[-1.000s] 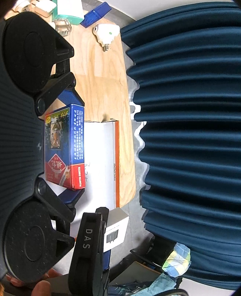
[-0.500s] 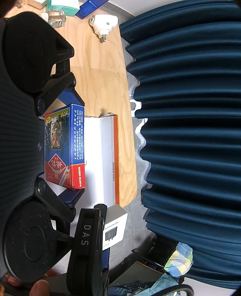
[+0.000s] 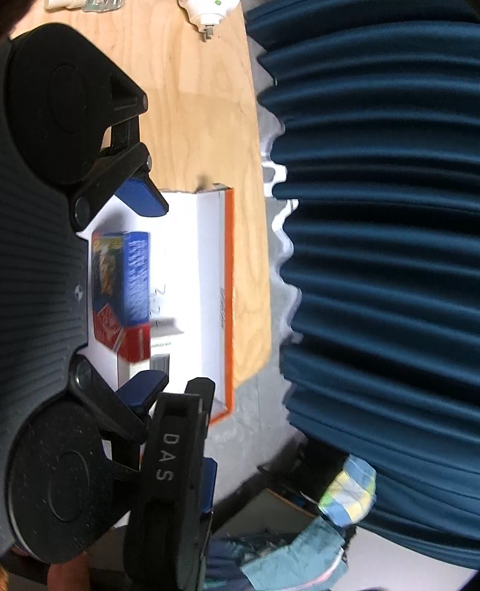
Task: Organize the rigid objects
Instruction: 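Lower both boxes into the tray and open both tools, then move both tools back over the table toward the remaining items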
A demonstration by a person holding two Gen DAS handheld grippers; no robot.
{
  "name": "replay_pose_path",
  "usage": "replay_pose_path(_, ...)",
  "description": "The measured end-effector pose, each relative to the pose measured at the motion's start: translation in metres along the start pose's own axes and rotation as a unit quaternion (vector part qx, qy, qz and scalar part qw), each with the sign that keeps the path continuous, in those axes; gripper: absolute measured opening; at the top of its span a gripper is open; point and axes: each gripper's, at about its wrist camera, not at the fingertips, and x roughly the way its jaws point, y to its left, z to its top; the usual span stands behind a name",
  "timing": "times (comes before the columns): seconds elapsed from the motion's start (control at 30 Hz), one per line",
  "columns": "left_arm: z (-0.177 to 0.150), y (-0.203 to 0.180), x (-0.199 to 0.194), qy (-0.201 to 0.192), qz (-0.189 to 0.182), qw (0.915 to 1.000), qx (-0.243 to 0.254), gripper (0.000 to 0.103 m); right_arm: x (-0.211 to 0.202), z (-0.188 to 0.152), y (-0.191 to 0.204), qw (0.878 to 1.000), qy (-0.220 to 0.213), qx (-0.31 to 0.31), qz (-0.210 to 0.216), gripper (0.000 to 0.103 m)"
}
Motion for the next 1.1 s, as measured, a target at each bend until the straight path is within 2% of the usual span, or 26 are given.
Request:
replay_pose_path(0.07, 0.001, -0.001, -0.011, -0.005, 0.013, 0.9999, -0.001, 0.103, -0.015, 0.000, -0.002, 1.000, -0.015, 0.011, 0.005, 0.096)
replay_pose_path(0.17, -0.002, -0.002, -0.030, -0.013, 0.023, 0.9997, 0.004, 0.103, -0.040, -0.001, -0.002, 0.999, -0.040, 0.010, -0.001, 0.096)
replay_pose_path(0.37, -0.025, 0.004, -0.075, -0.012, 0.069, 0.9975, 0.008, 0.103, -0.095, -0.022, 0.000, 0.997, -0.071, 0.010, -0.004, 0.097)
replay_pose_path(0.47, -0.039, 0.012, -0.098, -0.017, 0.087, 0.9961, -0.002, 0.103, -0.112, -0.035, 0.004, 0.998, -0.068, 0.013, 0.004, 0.097)
replay_pose_path(0.7, -0.069, 0.043, -0.139, -0.013, 0.125, 0.9917, -0.026, 0.103, -0.147, -0.071, 0.033, 0.997, -0.060, -0.002, 0.051, 0.097)
replay_pose_path(0.87, -0.089, 0.066, -0.161, -0.010, 0.160, 0.9859, -0.047, 0.103, -0.155, -0.088, 0.060, 0.996, -0.047, -0.019, 0.080, 0.097)
replay_pose_path(1.1, -0.110, 0.087, -0.186, -0.012, 0.192, 0.9794, -0.063, 0.103, -0.162, -0.104, 0.102, 0.992, -0.037, -0.047, 0.109, 0.097)
